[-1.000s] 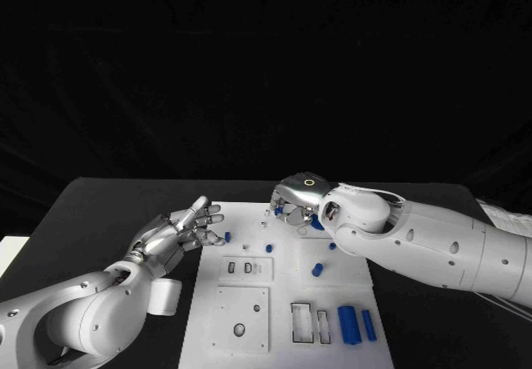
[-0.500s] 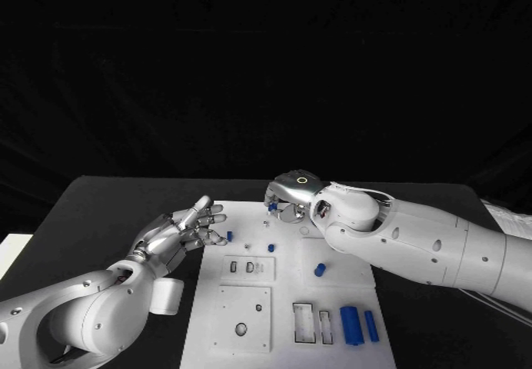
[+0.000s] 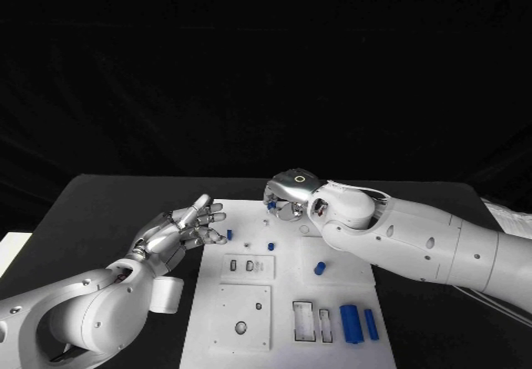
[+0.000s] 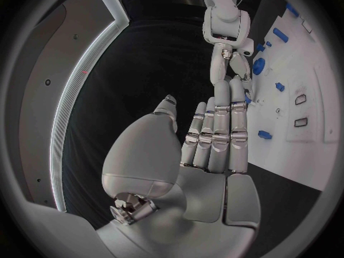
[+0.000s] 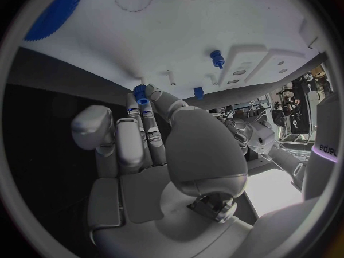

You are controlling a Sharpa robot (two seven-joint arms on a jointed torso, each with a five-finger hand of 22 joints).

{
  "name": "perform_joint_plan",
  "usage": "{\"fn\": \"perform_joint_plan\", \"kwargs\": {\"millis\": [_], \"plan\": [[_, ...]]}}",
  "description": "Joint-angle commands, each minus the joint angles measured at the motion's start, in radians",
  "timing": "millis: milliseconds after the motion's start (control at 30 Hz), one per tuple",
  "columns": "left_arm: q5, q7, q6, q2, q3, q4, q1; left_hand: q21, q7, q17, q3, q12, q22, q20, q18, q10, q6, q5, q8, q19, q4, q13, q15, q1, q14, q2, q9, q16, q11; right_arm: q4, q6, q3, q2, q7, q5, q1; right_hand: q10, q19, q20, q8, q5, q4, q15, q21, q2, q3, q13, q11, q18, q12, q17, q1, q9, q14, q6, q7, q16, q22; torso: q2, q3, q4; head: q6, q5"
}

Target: Assemble the parts on the task board

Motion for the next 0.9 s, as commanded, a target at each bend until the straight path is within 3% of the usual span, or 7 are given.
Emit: {"fn": "perform_joint_plan", "kwargs": {"millis": [33, 900], "plan": [[0.001, 0.004, 0.022, 0.001, 0.001, 0.003, 0.002, 0.007, 0.0, 0.003, 0.0, -0.005, 0.002, 0.0, 0.002, -0.006, -0.006, -0.002, -0.007, -0.01, -0.007, -0.001, -0.001, 0.011, -0.006, 0.004, -0.001, 0.003, 0.0, -0.006, 0.031, -0.001, 0.004, 0.003, -0.015, -0.002, 0.038, 0.0, -0.004, 0.0, -0.002, 0.001, -0.005, 0.004, 0.006, 0.007, 0.007, -0.034, 0.001, 0.003, 0.0, 0.018, 0.001, 0.026, 0.004, -0.001, 0.006, -0.001, 0.001, -0.0016, 0.0018, -0.004, 0.001], [0.001, 0.002, 0.024, 0.0, 0.001, 0.002, 0.002, 0.007, 0.001, 0.004, -0.001, -0.005, 0.002, 0.0, 0.002, -0.007, -0.006, -0.002, -0.007, -0.011, -0.008, -0.001, -0.001, 0.012, -0.006, 0.004, -0.001, 0.003, 0.0, -0.014, 0.073, -0.002, 0.011, 0.001, -0.012, -0.008, 0.036, -0.001, -0.003, -0.002, -0.006, 0.005, -0.004, 0.005, 0.001, 0.008, 0.006, -0.033, 0.001, 0.002, 0.0, 0.013, 0.002, 0.025, 0.004, -0.001, 0.007, 0.001, 0.002, -0.0033, 0.0038, -0.008, -0.001]]}}
